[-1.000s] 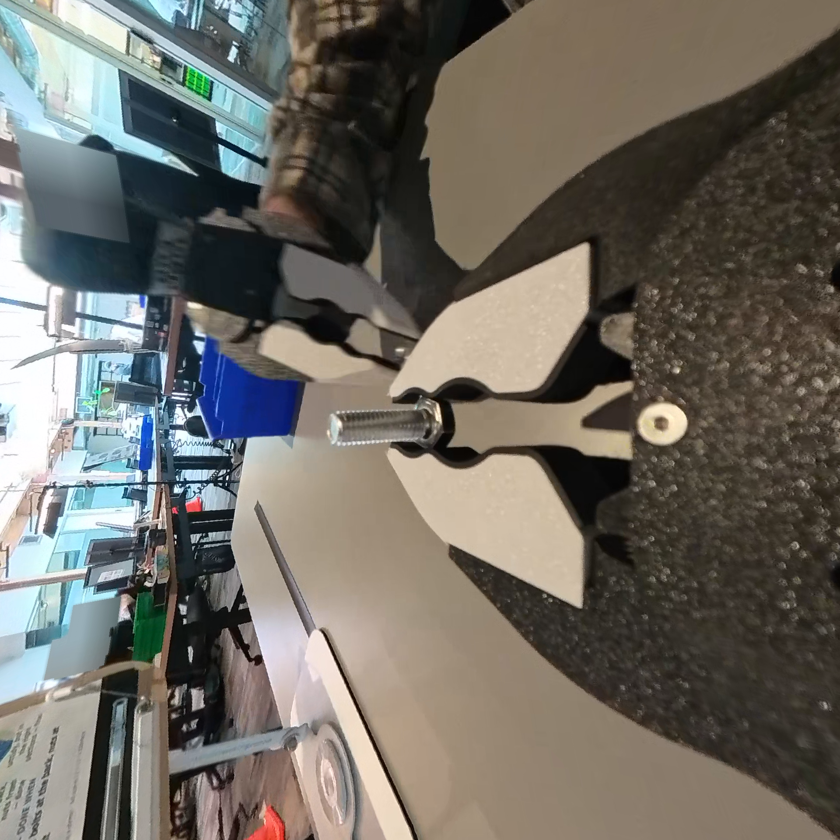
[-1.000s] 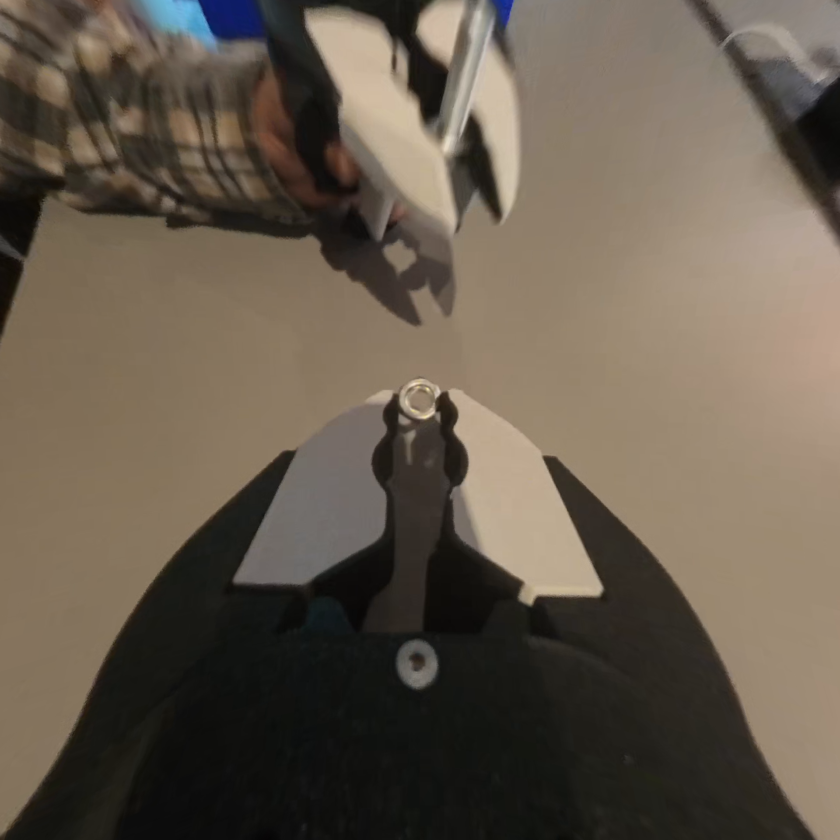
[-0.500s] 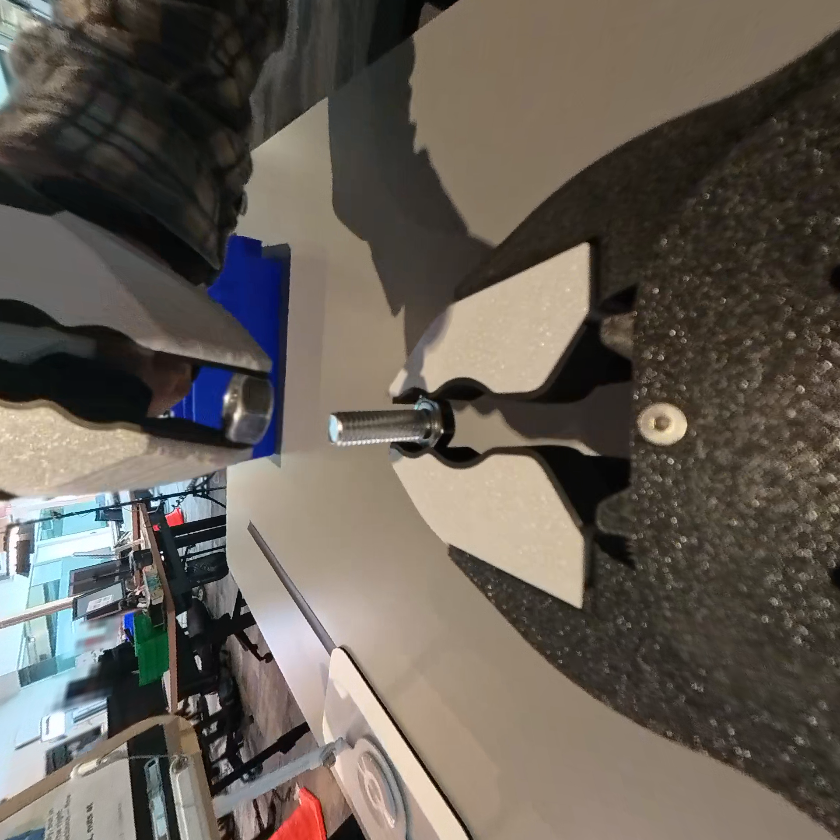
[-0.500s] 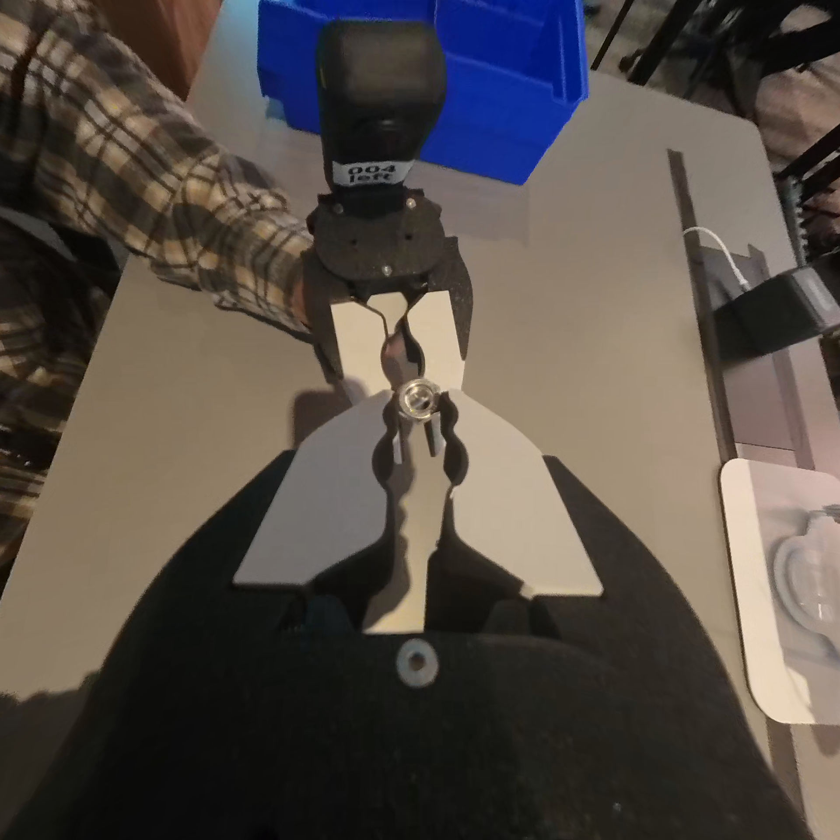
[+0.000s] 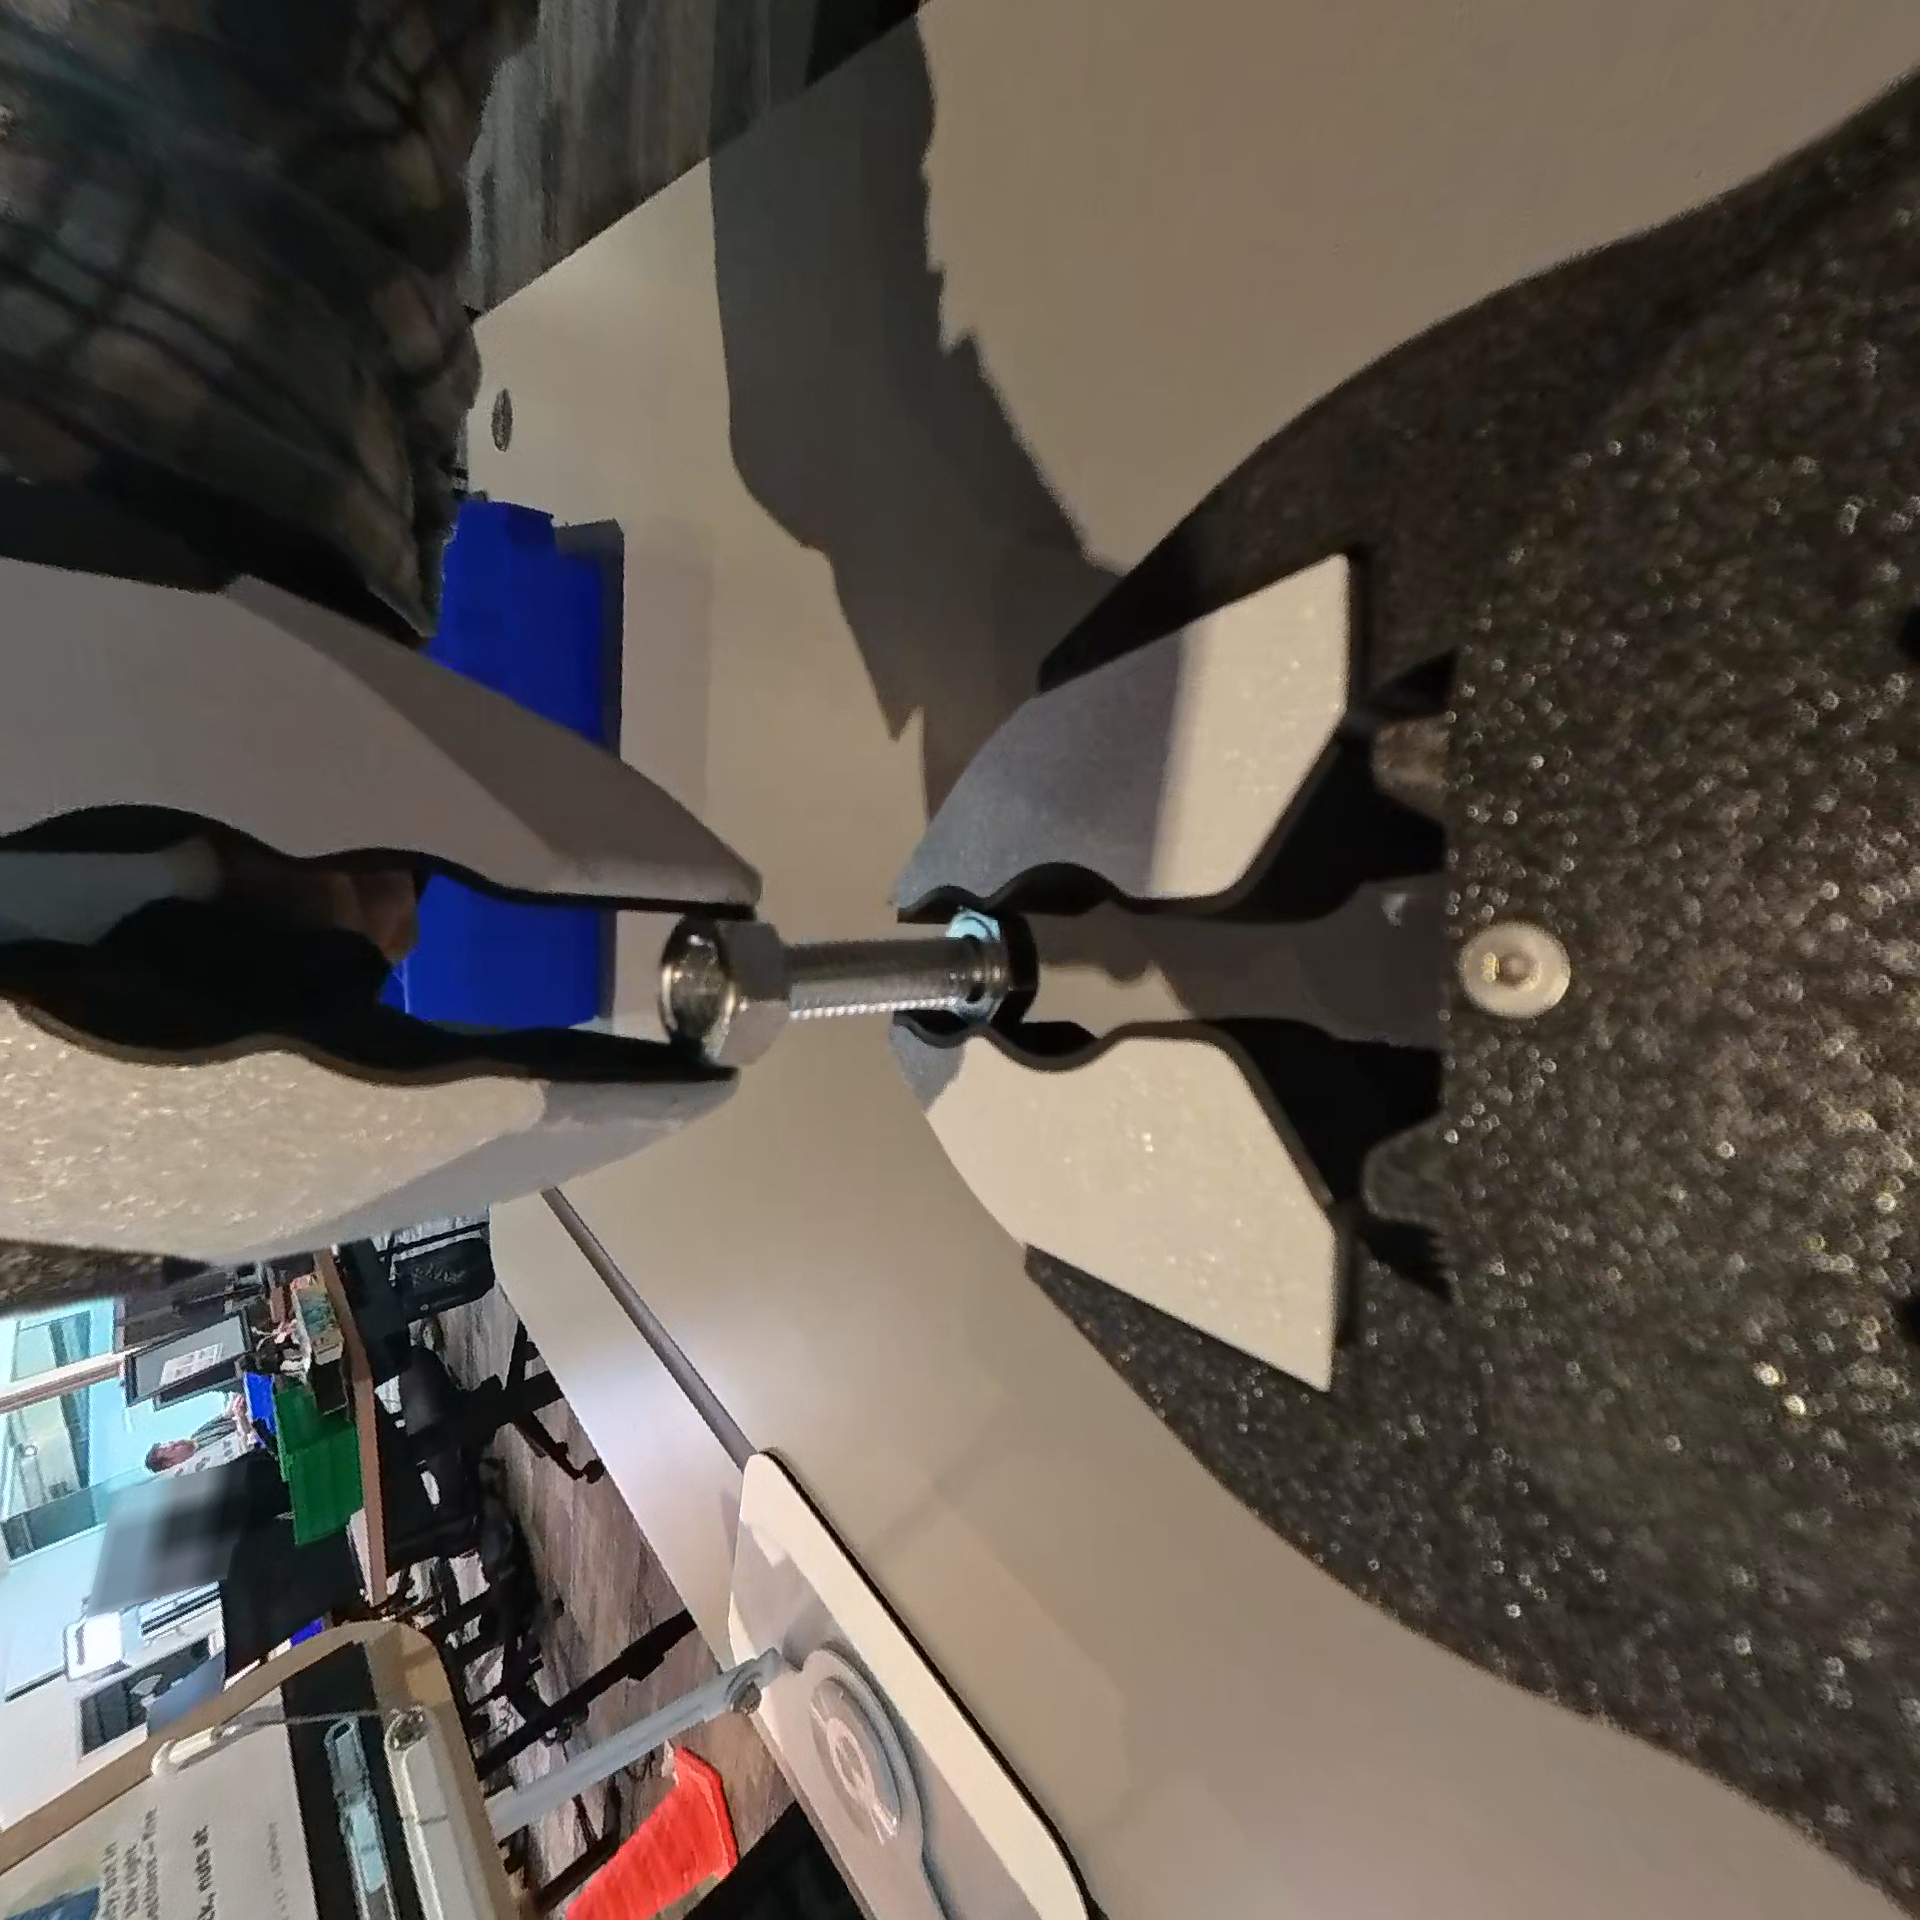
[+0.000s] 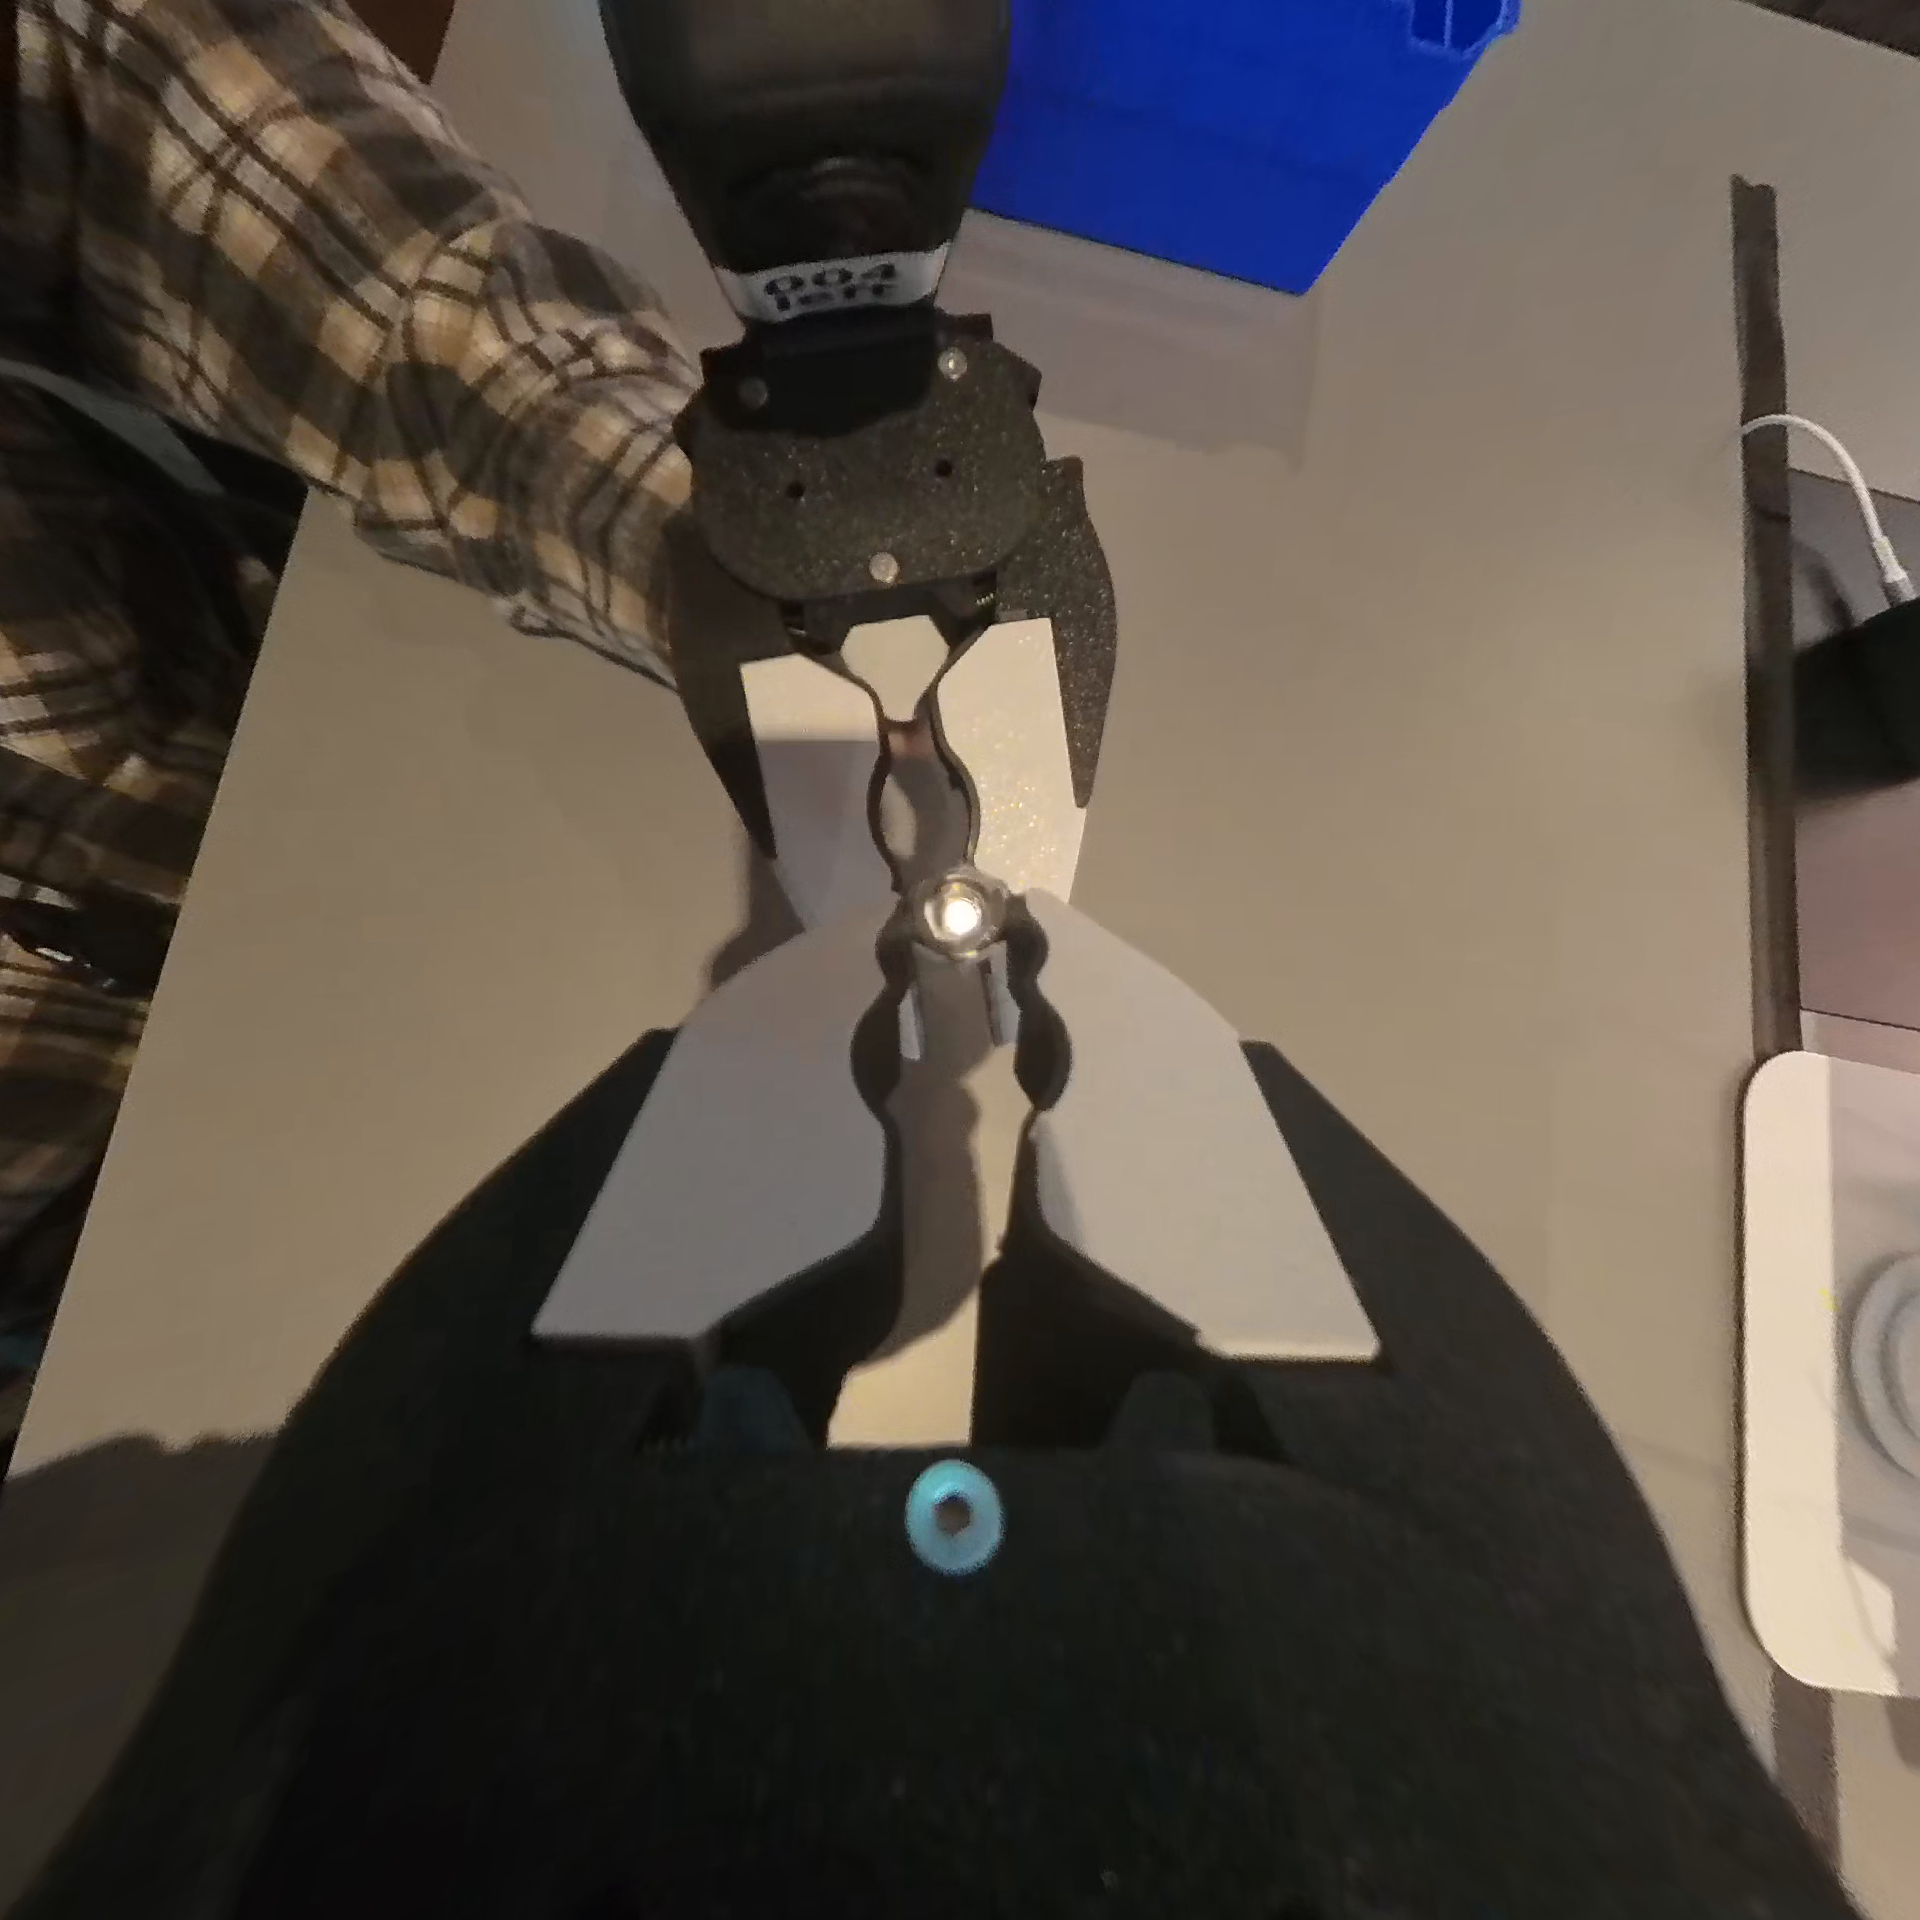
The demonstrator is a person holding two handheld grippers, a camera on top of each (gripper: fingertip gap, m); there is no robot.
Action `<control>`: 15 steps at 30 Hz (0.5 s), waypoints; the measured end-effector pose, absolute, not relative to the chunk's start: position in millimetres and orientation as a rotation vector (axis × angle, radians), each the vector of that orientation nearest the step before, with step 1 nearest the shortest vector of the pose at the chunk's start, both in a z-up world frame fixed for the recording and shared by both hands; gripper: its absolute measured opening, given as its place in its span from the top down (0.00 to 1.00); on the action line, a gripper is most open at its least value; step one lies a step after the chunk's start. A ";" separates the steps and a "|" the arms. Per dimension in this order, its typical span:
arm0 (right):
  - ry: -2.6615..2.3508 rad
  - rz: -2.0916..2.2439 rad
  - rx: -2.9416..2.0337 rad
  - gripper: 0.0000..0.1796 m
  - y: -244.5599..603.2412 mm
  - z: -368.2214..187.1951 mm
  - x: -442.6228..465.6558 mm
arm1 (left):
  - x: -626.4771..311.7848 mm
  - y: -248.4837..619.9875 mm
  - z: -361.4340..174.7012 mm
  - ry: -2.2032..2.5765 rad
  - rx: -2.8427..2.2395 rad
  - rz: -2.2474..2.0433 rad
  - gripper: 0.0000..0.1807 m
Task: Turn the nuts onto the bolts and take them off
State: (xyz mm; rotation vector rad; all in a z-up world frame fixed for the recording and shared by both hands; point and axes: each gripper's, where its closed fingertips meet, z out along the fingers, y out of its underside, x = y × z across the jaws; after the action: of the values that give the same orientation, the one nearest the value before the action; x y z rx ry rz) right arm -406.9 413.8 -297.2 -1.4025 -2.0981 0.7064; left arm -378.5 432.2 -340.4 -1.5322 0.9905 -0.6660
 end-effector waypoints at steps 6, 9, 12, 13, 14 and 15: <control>-2.063 0.779 -1.404 0.91 413.2 -298.4 -406.8 | -377.2 431.0 -339.4 0.984 -1.532 -0.694 0.92; -2.022 0.837 -1.395 0.91 413.3 -296.2 -408.2 | -378.6 431.3 -337.1 0.972 -1.523 -0.695 0.92; -1.983 0.900 -1.385 0.91 412.0 -294.0 -408.7 | -378.9 430.5 -334.3 0.963 -1.508 -0.699 0.92; -1.976 0.910 -1.382 0.91 411.7 -294.0 -408.5 | -379.0 430.3 -333.9 0.962 -1.506 -0.698 0.92; -1.969 0.916 -1.379 0.91 411.6 -293.8 -408.5 | -379.1 430.4 -333.6 0.961 -1.504 -0.691 0.92; -1.964 0.921 -1.377 0.91 411.3 -293.3 -408.4 | -379.4 430.4 -333.3 0.961 -1.501 -0.685 0.92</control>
State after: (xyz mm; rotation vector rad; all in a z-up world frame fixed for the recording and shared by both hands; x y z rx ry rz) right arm -408.4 411.3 -293.3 -1.3766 -1.9641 0.9214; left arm -379.4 430.4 -333.3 -1.5014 0.9615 -0.6854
